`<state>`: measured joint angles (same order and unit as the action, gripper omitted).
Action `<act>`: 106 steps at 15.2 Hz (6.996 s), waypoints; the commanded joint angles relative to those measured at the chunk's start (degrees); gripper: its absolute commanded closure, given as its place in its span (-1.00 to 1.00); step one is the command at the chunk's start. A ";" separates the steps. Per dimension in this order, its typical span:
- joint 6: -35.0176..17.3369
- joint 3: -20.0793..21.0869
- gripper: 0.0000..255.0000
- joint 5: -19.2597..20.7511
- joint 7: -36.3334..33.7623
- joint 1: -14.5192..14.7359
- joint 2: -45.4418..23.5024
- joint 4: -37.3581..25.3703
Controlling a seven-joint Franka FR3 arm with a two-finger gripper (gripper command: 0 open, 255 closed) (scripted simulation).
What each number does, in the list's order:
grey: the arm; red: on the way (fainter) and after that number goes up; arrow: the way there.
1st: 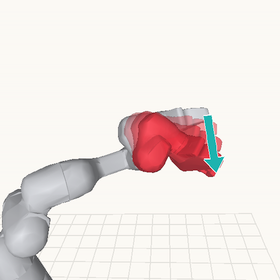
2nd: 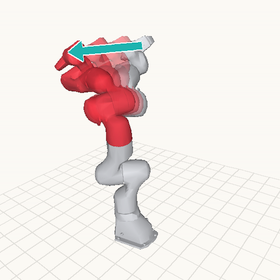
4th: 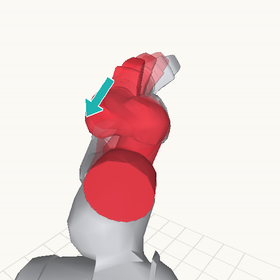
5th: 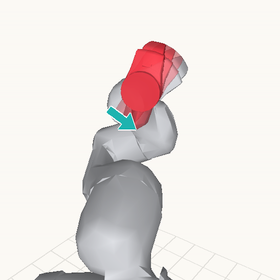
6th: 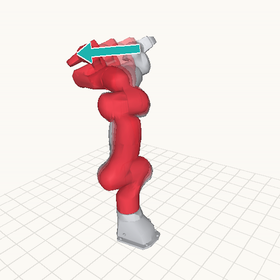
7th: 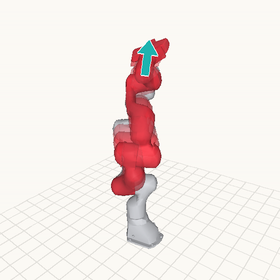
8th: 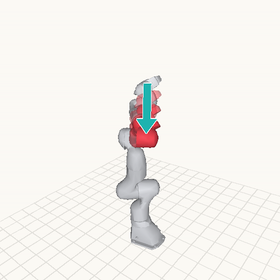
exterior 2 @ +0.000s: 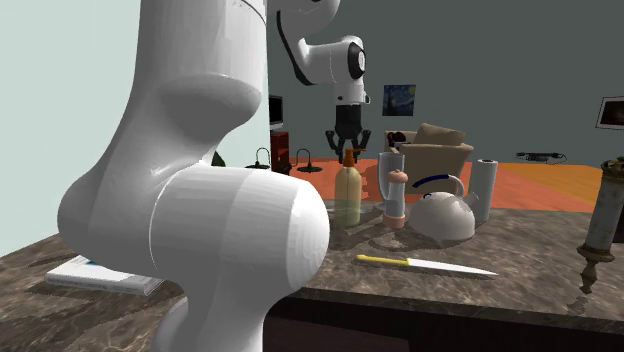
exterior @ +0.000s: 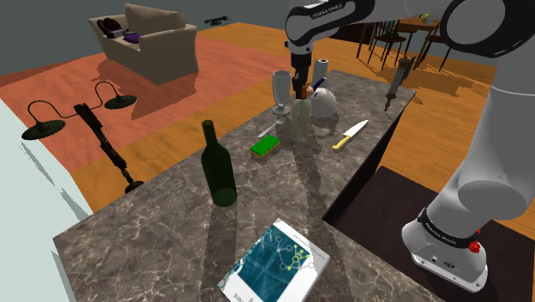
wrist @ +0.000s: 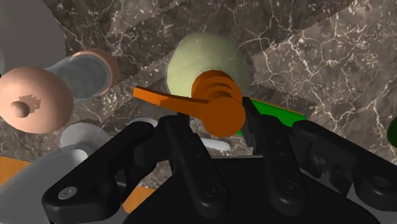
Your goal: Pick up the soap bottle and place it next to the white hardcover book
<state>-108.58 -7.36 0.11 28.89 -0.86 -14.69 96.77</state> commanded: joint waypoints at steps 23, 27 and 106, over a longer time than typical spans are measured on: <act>6.18 5.64 1.00 1.13 -13.49 7.79 12.43 6.50; 5.76 8.17 1.00 0.91 -18.63 10.45 14.88 9.48; 12.83 31.28 -1.00 10.14 -75.76 46.42 -17.10 -27.77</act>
<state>-96.14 23.92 10.28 -46.93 45.57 -31.81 69.30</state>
